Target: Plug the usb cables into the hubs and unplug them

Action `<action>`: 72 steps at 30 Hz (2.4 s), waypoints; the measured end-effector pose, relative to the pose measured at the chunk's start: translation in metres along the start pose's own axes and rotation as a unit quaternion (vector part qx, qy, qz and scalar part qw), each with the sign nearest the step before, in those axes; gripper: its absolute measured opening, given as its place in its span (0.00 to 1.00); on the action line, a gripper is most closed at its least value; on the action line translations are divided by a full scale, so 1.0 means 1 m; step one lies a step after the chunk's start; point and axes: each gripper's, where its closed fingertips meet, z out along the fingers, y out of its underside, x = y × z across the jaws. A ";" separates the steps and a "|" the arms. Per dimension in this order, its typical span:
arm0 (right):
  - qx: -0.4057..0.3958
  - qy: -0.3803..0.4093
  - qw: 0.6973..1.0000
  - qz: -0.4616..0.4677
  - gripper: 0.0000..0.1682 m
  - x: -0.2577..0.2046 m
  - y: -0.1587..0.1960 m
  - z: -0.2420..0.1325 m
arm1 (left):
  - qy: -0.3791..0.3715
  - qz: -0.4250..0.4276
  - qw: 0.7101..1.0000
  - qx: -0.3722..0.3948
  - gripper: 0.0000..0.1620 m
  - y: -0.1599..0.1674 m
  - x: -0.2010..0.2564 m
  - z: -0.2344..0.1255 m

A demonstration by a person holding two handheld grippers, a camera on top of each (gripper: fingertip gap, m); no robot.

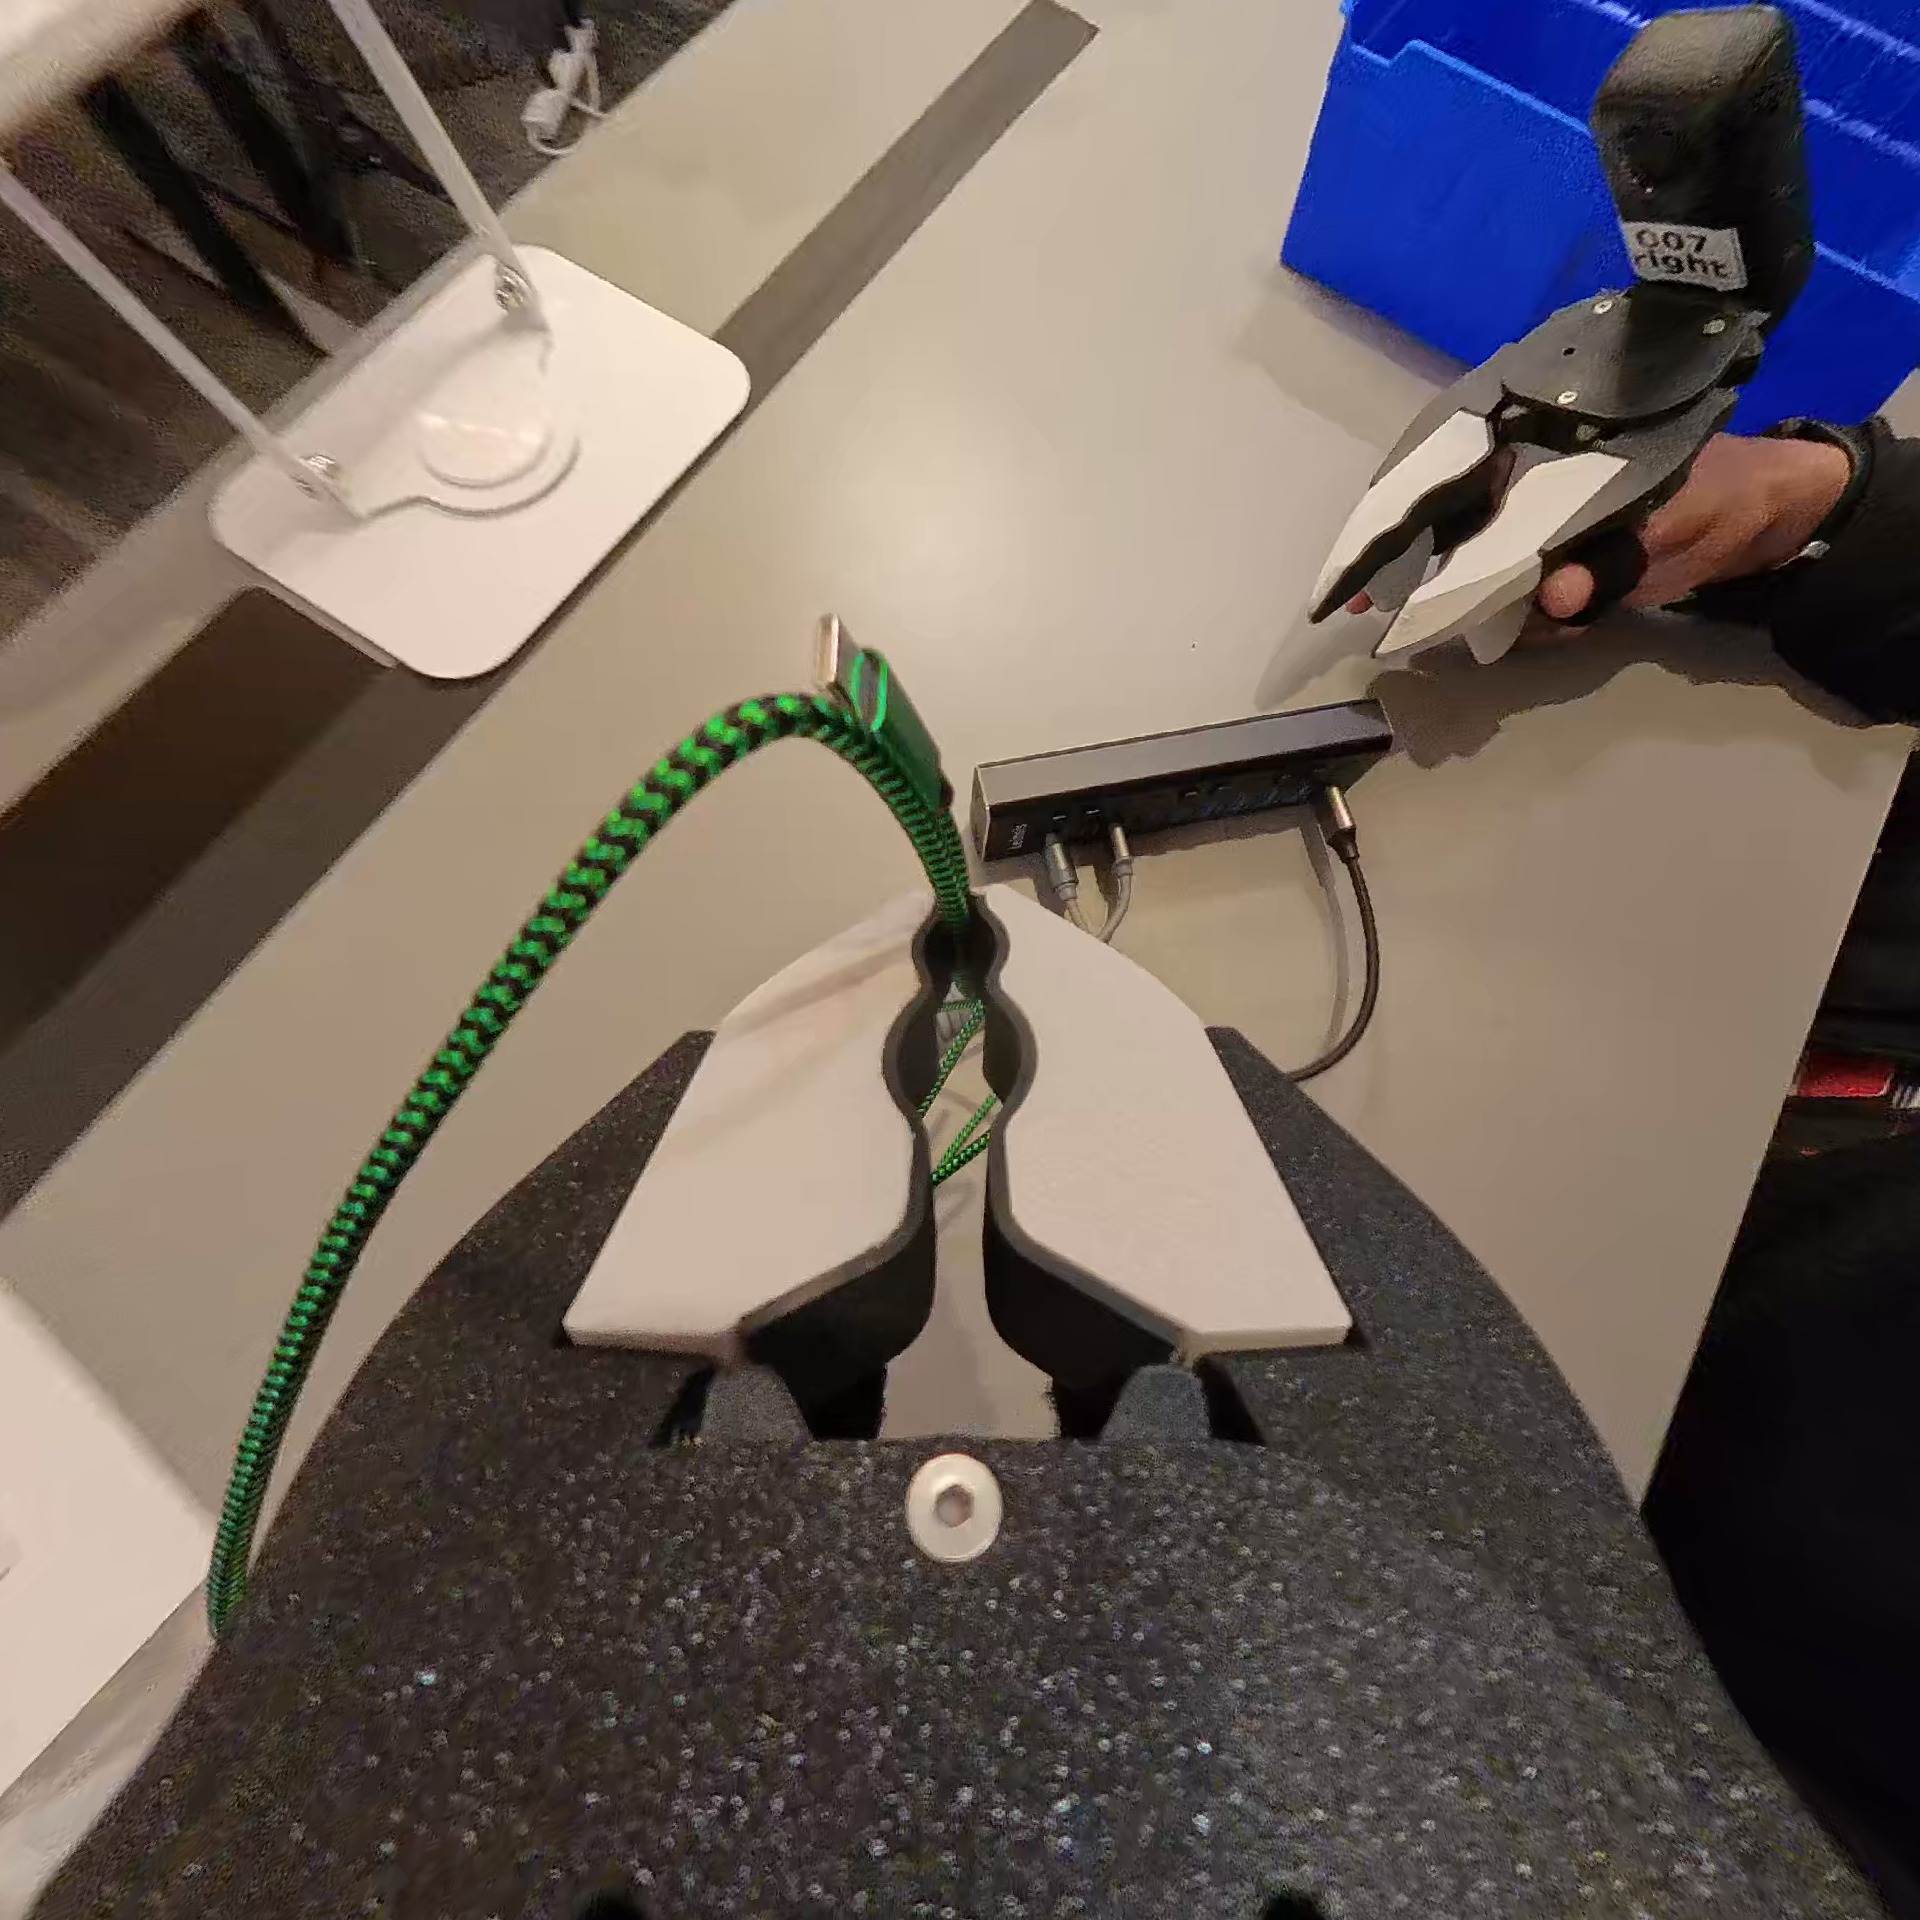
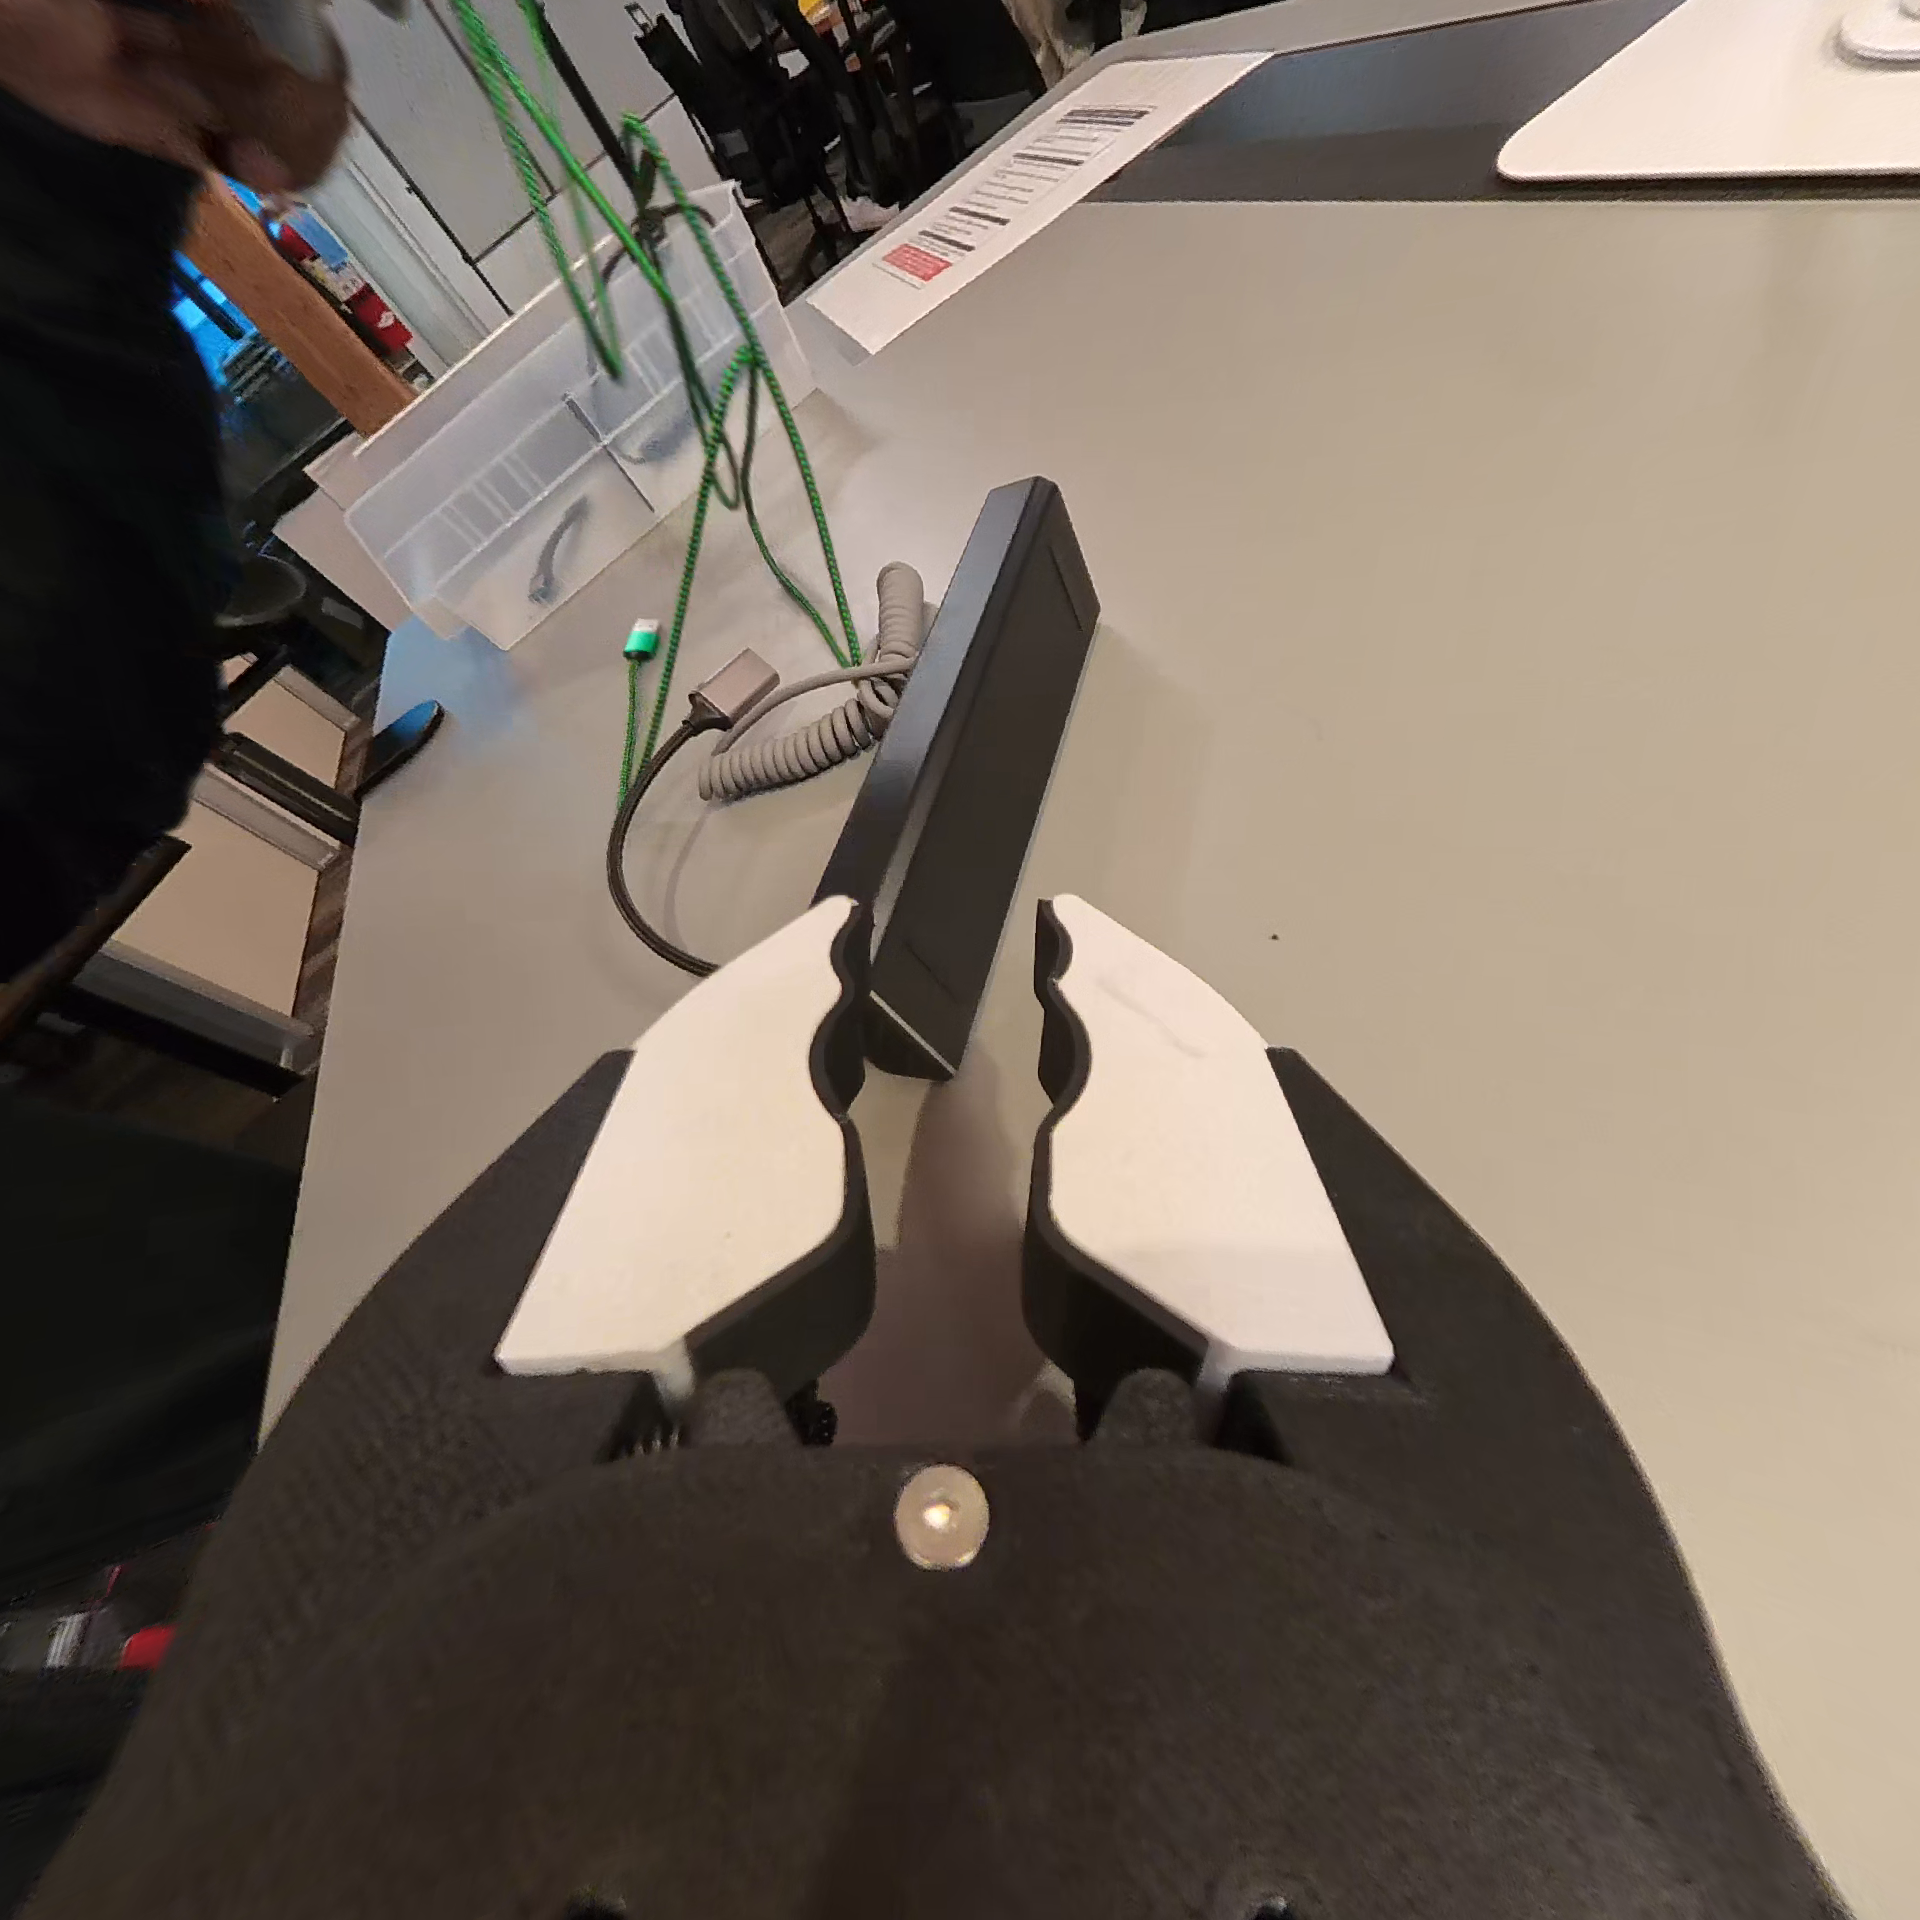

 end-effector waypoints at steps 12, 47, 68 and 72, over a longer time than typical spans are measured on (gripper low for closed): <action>-0.004 -0.022 0.999 0.032 0.18 0.003 0.000 0.002 | 0.117 -0.082 0.989 0.039 0.02 0.056 -0.023 0.083; -0.077 -0.180 0.979 -0.050 0.16 -0.027 -0.112 0.143 | 0.273 -0.080 0.943 0.172 0.02 0.057 0.030 0.109; -0.005 -0.202 0.979 -0.029 0.03 -0.021 -0.114 0.126 | 0.101 -0.087 0.955 0.267 0.15 0.024 -0.015 0.055; -0.011 -0.217 0.974 -0.061 0.03 -0.035 -0.108 0.127 | 0.063 -0.057 0.974 0.210 0.34 0.026 0.009 0.098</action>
